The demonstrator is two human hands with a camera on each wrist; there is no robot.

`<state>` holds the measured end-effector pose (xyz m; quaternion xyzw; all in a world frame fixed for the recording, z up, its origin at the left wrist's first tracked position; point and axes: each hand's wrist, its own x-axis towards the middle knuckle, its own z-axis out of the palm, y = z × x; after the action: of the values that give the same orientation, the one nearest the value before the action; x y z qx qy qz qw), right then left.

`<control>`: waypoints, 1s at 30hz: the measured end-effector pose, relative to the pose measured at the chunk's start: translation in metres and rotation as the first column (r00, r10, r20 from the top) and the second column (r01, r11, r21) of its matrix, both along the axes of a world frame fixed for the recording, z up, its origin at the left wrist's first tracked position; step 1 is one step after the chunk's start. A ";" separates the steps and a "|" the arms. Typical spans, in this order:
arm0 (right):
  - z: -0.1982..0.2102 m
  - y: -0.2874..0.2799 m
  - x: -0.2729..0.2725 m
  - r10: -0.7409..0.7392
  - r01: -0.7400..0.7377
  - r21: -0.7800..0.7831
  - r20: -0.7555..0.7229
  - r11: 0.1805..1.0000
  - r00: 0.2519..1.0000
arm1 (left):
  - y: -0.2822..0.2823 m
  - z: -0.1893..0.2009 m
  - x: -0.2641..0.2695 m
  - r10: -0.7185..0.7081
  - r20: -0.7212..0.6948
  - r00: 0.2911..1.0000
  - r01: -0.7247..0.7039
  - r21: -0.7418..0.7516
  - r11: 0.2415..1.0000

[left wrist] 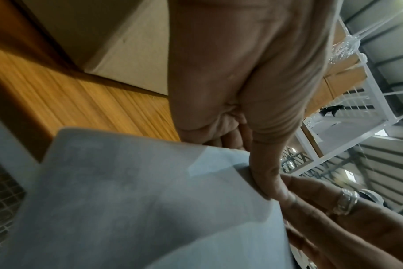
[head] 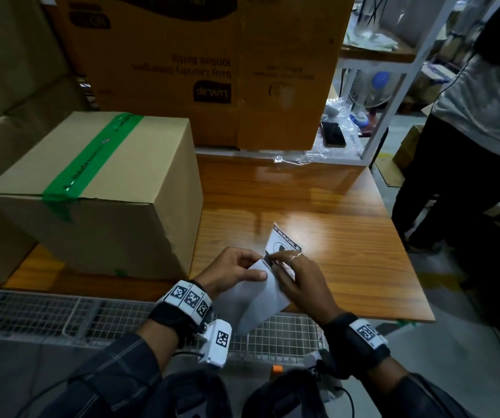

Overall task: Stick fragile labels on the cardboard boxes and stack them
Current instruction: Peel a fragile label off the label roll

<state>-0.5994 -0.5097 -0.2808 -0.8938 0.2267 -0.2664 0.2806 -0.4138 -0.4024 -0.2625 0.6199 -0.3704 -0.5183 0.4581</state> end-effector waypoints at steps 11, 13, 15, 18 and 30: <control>0.008 -0.002 0.004 -0.041 0.041 0.023 0.001 0.999 0.999 | 0.003 0.007 -0.004 0.004 0.061 0.998 0.003 -0.116 0.993; 0.009 -0.002 0.003 -0.057 0.057 0.018 -0.005 0.998 0.998 | 0.002 0.007 -0.005 -0.015 0.072 0.997 0.023 -0.113 0.993; 0.010 -0.005 0.001 -0.092 0.091 0.035 0.034 0.995 0.995 | 0.000 0.007 -0.005 -0.011 0.067 0.998 0.018 -0.118 0.993; 0.011 -0.016 -0.002 -0.198 0.187 0.112 0.096 0.976 0.976 | -0.007 -0.002 0.000 0.088 0.068 0.994 -0.082 -0.089 0.993; 0.036 -0.072 -0.030 -0.500 0.468 0.210 0.133 0.858 0.856 | -0.055 -0.038 0.021 0.203 0.512 0.835 -0.253 0.029 0.967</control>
<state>-0.6299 -0.5815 -0.2445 -0.7523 0.4398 -0.3890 0.2989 -0.3930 -0.4574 -0.3007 0.7947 -0.3758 -0.2966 0.3733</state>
